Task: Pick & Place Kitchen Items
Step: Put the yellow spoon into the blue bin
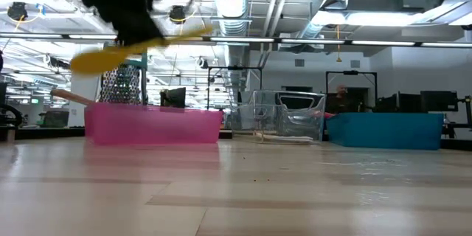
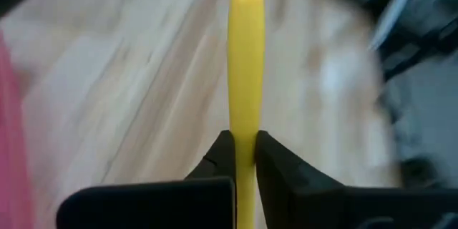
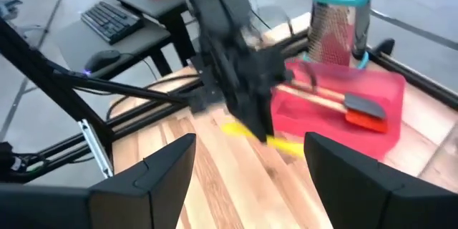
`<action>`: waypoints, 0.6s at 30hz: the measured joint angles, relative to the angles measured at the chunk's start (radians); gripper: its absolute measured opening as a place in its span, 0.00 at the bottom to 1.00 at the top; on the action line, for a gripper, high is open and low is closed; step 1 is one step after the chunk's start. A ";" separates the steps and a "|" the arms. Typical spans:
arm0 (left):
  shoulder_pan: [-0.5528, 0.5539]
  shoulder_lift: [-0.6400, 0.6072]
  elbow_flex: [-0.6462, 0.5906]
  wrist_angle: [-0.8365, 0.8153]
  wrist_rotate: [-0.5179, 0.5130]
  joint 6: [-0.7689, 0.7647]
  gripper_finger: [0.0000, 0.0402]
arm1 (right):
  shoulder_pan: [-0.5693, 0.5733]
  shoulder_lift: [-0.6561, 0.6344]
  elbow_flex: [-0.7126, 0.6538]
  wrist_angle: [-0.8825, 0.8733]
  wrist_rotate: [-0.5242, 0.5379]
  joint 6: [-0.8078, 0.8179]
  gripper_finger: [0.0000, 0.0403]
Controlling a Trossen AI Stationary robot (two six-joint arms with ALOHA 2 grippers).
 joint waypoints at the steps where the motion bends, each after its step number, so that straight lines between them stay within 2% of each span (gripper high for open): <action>1: 0.000 -0.034 0.001 0.016 0.001 -0.009 0.02 | 0.000 0.001 0.000 0.001 0.000 0.005 0.65; 4: 0.000 -0.143 0.001 0.087 0.019 -0.034 0.02 | -0.001 0.000 0.000 0.031 0.004 -0.003 0.65; 10: -0.001 -0.314 0.002 0.305 0.084 -0.037 0.02 | -0.029 0.000 0.000 0.178 -0.008 -0.141 0.65; 15: -0.001 -0.355 0.003 0.494 0.150 -0.035 0.02 | -0.091 0.000 0.000 0.294 -0.073 -0.255 0.65; 18: -0.001 -0.357 0.002 0.558 0.154 -0.042 0.02 | -0.131 0.000 0.000 0.374 -0.173 -0.308 0.65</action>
